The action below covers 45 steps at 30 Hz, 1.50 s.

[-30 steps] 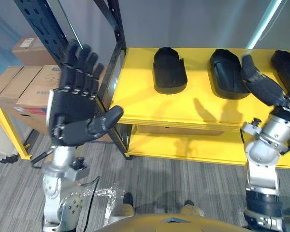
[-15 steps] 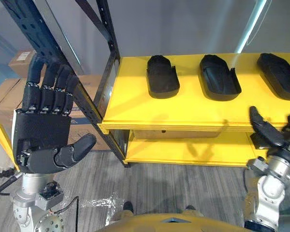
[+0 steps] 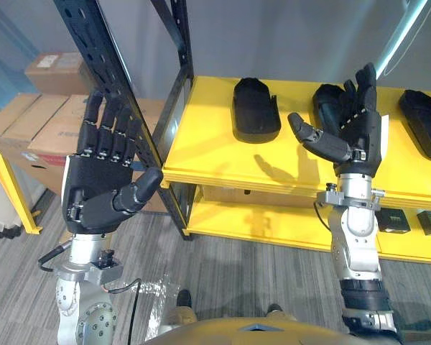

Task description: Walk over and take three plastic housings, then place them on the shelf

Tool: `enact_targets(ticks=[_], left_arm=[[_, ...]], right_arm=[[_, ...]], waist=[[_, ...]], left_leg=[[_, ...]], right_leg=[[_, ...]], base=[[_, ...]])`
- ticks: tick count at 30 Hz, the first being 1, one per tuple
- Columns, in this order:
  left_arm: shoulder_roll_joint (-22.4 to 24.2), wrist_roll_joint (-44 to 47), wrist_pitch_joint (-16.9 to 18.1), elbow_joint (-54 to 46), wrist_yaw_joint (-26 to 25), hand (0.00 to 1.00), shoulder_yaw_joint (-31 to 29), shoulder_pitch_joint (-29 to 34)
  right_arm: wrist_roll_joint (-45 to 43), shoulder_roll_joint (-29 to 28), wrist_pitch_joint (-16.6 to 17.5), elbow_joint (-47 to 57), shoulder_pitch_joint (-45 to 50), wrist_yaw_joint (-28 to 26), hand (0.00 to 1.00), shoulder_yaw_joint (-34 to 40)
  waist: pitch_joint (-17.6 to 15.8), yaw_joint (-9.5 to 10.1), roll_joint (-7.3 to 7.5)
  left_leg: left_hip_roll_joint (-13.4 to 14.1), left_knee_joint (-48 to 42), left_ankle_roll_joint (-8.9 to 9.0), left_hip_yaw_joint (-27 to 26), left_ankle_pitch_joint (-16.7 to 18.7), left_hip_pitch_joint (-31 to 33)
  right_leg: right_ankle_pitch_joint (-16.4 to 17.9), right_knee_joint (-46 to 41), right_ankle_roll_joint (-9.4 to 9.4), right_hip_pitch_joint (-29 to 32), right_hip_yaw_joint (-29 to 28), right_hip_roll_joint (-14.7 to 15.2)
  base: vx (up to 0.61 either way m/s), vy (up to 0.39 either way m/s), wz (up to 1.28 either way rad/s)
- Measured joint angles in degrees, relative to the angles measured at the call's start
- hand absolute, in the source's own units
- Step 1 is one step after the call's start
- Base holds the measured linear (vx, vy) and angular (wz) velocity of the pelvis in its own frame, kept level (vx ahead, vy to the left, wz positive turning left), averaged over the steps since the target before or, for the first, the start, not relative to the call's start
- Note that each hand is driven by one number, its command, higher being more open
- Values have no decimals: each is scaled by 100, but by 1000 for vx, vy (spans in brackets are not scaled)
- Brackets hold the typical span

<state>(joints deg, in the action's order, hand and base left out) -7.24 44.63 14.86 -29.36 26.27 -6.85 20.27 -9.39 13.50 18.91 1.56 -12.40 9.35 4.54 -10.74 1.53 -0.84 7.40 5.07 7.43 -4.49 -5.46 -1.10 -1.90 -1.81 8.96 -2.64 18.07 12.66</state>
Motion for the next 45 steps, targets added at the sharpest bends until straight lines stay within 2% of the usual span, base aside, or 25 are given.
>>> enact_targets(ticks=[1, 4, 6, 10, 17, 22, 28, 45], left_arm=[[-1, -7, 20, 1, -21, 100, 92, -60], [8, -114, 381, 7, -289, 100, 542, -384], [20, -132, 621, 7, -420, 100, 598, -534], [42, -146, 801, 7, -510, 100, 626, -759], [41, -242, 887, 7, -616, 100, 900, -909], [41, -251, 888, 11, -643, 100, 927, -976], [41, -251, 889, 18, -692, 100, 927, -968], [41, -252, 888, 19, -690, 100, 935, -951]], right_arm=[[0, 9, -41, -111, -121, 56, 100, -24], [-17, -23, -248, -562, -463, 237, 100, -163], [-17, -30, -394, -634, -475, 237, 100, -274], [-19, -29, -633, -783, -700, 180, 100, -335], [-25, -30, -749, -828, -773, 20, 100, -526], [-25, -30, -813, -843, -886, -124, 100, -529], [-24, -30, -922, -981, -885, -390, 100, -651], [-8, -38, -1014, -1026, -878, -375, 100, -738]], waist=[[-52, 2, -6], [-259, 26, -58], [-294, 19, -110], [-450, -11, -165], [-512, -29, -166], [-736, -37, -163], [-736, -32, -163], [-737, -27, -162]], left_leg=[[2, -1, -3, 10, -19, 32], [2, -9, 2, 54, -93, 109], [5, -20, 3, 75, -104, 158], [6, -20, 12, 88, -113, 169], [6, -21, 12, 97, -130, 248], [11, -19, 8, 110, -164, 222], [13, -19, 4, 112, -180, 210], [17, -18, 4, 121, -209, 173]], right_leg=[[-6, -22, -8, 36, 2, 0], [-38, -48, -32, 105, 31, -1], [-36, -94, -37, 161, 36, -1], [-35, -97, -40, 172, 37, -1], [-32, -127, -44, 262, 34, 0], [-9, -225, -74, 268, 36, 7], [-2, -267, -83, 270, 35, 13], [8, -319, -94, 255, 33, 18]], base=[[-47, -4, 9], [-12, -8, 6], [21, -16, 5], [6, -4, 1], [0, 0, 0], [-40, -7, 1], [-13, -3, 0], [-2, -1, 0]])
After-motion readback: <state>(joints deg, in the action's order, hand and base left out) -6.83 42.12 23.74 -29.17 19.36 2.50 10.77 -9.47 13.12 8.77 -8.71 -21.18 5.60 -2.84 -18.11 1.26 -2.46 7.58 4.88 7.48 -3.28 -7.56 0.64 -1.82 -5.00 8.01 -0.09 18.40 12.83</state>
